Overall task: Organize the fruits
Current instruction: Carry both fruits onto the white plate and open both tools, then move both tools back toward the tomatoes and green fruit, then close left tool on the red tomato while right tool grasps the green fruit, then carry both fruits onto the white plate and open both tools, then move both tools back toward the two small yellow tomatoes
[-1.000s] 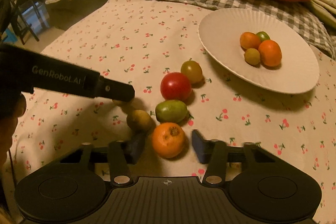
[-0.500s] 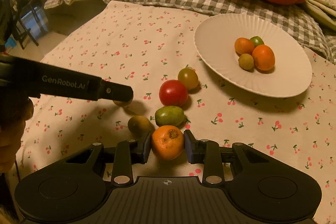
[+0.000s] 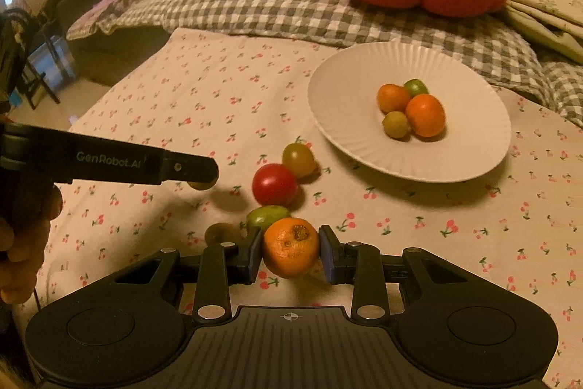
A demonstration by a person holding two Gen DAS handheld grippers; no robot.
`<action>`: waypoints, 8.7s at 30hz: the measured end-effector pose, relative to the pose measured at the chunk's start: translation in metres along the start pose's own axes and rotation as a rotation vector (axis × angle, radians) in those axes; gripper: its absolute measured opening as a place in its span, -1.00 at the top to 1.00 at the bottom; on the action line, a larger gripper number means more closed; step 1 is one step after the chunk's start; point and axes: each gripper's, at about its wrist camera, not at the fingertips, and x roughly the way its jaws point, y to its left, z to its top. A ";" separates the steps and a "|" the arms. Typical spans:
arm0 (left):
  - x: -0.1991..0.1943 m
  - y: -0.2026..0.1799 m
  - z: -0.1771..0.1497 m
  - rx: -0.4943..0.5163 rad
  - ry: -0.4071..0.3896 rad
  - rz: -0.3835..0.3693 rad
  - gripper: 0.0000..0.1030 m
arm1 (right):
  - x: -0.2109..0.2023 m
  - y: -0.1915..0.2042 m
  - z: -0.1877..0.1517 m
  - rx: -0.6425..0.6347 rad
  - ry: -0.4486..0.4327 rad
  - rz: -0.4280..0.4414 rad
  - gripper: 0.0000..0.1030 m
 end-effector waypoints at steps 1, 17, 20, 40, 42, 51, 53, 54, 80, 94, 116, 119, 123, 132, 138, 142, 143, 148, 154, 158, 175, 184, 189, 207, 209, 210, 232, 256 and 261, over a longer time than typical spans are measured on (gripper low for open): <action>0.000 -0.001 0.002 0.006 -0.005 0.003 0.50 | -0.001 -0.002 0.001 0.006 -0.003 -0.001 0.39; 0.001 -0.029 0.024 0.097 -0.090 -0.023 0.50 | -0.012 -0.030 0.011 0.089 -0.061 -0.054 0.39; 0.006 -0.034 0.029 0.123 -0.108 -0.023 0.50 | -0.013 -0.036 0.015 0.102 -0.073 -0.070 0.39; 0.059 -0.068 0.047 0.280 -0.134 -0.103 0.50 | 0.002 -0.076 0.032 0.178 -0.175 -0.161 0.39; 0.065 -0.066 0.048 0.279 -0.129 -0.102 0.50 | 0.006 -0.076 0.031 0.171 -0.178 -0.168 0.39; 0.076 -0.064 0.046 0.297 -0.124 -0.085 0.50 | 0.017 -0.075 0.030 0.143 -0.195 -0.177 0.39; 0.077 -0.064 0.046 0.302 -0.126 -0.084 0.50 | 0.018 -0.075 0.030 0.142 -0.195 -0.180 0.39; 0.077 -0.065 0.046 0.305 -0.126 -0.080 0.49 | 0.019 -0.076 0.030 0.142 -0.195 -0.181 0.39; 0.055 -0.059 0.045 0.261 -0.134 -0.079 0.19 | 0.003 -0.094 0.034 0.255 -0.213 -0.209 -0.11; 0.029 -0.050 0.024 0.255 -0.099 -0.034 0.07 | -0.009 -0.092 0.028 0.400 -0.148 -0.130 -0.30; 0.021 -0.032 0.004 0.133 0.021 -0.003 -0.32 | -0.029 -0.047 0.001 0.270 -0.063 -0.069 -0.45; 0.025 -0.032 0.004 0.135 0.011 0.015 -0.32 | -0.033 -0.041 -0.002 0.242 -0.053 -0.045 -0.51; 0.030 -0.035 0.001 0.155 0.007 0.017 -0.28 | -0.032 -0.030 -0.004 0.184 -0.036 -0.039 -0.55; 0.044 -0.044 -0.006 0.181 0.007 -0.030 0.15 | -0.021 -0.018 -0.011 0.120 0.025 -0.031 -0.55; 0.045 -0.046 -0.009 0.205 -0.002 0.009 0.37 | -0.016 -0.016 -0.012 0.107 0.032 -0.030 -0.55; 0.039 -0.038 -0.003 0.160 0.021 0.019 0.37 | -0.012 -0.018 -0.012 0.107 0.018 -0.033 -0.55; 0.036 -0.035 0.000 0.148 0.024 0.024 0.37 | -0.010 -0.018 -0.012 0.108 0.018 -0.035 -0.55; 0.019 -0.020 0.010 0.081 0.018 0.025 0.37 | 0.001 -0.011 -0.011 0.086 0.015 -0.024 -0.55; 0.000 -0.006 0.018 0.033 -0.014 0.027 0.37 | 0.010 -0.004 -0.009 0.123 -0.022 0.024 -0.55; -0.005 0.002 0.022 0.013 -0.025 0.034 0.37 | 0.025 -0.010 -0.007 0.261 -0.018 0.102 -0.46; -0.009 0.001 0.026 0.035 -0.064 0.046 0.37 | 0.036 -0.011 -0.005 0.365 -0.067 0.115 0.38; -0.008 0.000 0.026 0.043 -0.070 0.045 0.37 | 0.025 -0.016 0.001 0.377 -0.099 0.111 0.38; -0.009 0.000 0.028 0.042 -0.078 0.038 0.37 | 0.021 -0.018 0.003 0.379 -0.105 0.108 0.38; 0.003 -0.021 0.036 0.091 -0.105 0.005 0.37 | -0.016 -0.061 0.017 0.463 -0.220 0.054 0.38; 0.006 -0.026 0.039 0.101 -0.112 0.001 0.37 | -0.018 -0.067 0.018 0.473 -0.230 0.038 0.38; 0.008 -0.028 0.040 0.105 -0.116 -0.002 0.37 | -0.019 -0.070 0.019 0.477 -0.234 0.031 0.38; 0.067 -0.067 0.039 0.270 -0.127 -0.103 0.36 | -0.003 -0.117 0.023 0.503 -0.257 -0.128 0.38; 0.044 -0.062 0.040 0.242 -0.150 -0.104 -0.02 | -0.011 -0.121 0.024 0.528 -0.270 -0.137 0.18; 0.039 -0.059 0.034 0.238 -0.124 -0.085 -0.02 | -0.015 -0.120 0.023 0.542 -0.264 -0.132 0.18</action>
